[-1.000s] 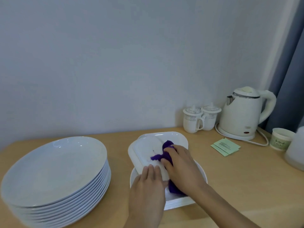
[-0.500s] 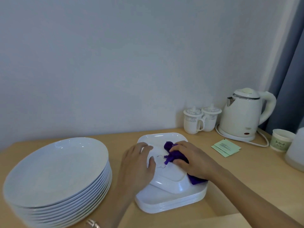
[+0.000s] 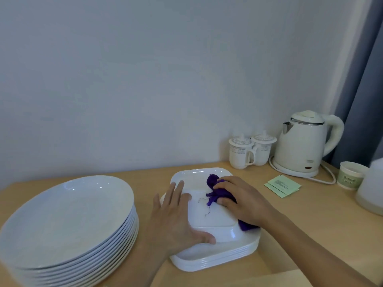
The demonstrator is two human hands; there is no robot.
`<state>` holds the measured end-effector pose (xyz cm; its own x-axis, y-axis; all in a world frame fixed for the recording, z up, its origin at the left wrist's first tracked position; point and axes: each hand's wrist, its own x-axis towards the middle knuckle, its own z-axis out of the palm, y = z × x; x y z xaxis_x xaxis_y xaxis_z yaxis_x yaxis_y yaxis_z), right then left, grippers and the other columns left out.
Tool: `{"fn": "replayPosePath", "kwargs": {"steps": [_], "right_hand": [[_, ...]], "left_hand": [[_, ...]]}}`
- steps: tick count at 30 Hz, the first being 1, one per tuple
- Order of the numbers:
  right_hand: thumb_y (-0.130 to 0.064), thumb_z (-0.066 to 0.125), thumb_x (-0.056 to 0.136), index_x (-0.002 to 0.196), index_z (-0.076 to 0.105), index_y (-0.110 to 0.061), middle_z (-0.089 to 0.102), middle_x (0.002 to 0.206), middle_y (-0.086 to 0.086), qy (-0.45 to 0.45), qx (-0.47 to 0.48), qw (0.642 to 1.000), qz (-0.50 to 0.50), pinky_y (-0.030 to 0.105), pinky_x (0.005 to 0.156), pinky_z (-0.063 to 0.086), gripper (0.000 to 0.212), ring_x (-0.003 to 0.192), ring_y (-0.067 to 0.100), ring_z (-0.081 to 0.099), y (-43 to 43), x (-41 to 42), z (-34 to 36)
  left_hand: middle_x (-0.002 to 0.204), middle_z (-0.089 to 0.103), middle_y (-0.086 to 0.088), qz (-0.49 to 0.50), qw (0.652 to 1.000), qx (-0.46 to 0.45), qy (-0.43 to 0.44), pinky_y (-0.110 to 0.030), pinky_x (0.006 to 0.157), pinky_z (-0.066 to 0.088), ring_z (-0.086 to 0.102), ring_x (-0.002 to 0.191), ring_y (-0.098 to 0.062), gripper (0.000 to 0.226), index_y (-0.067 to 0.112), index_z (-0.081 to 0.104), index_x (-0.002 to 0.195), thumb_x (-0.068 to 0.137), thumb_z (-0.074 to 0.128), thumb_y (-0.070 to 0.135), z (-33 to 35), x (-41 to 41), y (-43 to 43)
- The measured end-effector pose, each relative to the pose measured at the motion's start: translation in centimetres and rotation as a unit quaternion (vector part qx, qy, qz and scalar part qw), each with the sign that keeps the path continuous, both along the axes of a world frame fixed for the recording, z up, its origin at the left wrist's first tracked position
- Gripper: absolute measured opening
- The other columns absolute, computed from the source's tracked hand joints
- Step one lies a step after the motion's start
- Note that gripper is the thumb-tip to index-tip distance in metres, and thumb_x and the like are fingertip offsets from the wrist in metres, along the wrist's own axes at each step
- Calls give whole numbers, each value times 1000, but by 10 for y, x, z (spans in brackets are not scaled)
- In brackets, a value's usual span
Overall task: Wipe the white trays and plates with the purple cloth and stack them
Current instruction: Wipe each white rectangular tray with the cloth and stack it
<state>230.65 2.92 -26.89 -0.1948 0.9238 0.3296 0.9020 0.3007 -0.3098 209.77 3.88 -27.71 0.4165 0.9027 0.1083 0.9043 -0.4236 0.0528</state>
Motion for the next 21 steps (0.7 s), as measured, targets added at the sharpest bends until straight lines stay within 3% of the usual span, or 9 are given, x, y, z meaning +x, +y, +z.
{"fn": "replayPosePath", "kwargs": {"steps": [3,7,12,17,21], "right_hand": [[-38,49,96,127,54,-29,45,131,-18,37,21,998,-46,13,92,28,33,124,3,37,-12,-13,-8],[-42,43,98,129,49,-31,42,132,-19,39,46,994,-94,13,87,26,34,124,2,36,-28,-24,-16],[-41,43,97,122,53,-26,50,128,-5,96,10,978,-187,29,90,40,31,112,15,49,0,-19,-11],[-44,44,95,113,59,-28,56,117,-10,7,61,996,-58,25,87,38,29,111,12,47,-1,-49,-13],[-42,45,96,116,59,-26,58,119,-3,104,-28,976,-190,32,86,43,29,105,18,54,22,-11,-4]], "left_hand": [[158,-9,8,10,1000,-6,11,-48,114,10,-10,146,-14,141,22,-6,150,38,27,101,-7,2,0],[150,5,8,35,999,28,7,-44,108,24,5,141,-15,134,23,5,147,38,18,99,-11,4,-4],[149,9,6,79,996,20,-20,-47,105,25,9,139,-17,131,23,12,144,36,15,98,-13,10,-8],[152,5,5,81,996,24,-11,-48,108,23,4,143,-18,140,22,8,148,31,7,99,-12,10,-10],[152,4,4,73,997,23,-11,-48,106,24,3,143,-20,134,22,10,144,35,12,100,-11,11,-8]]}}
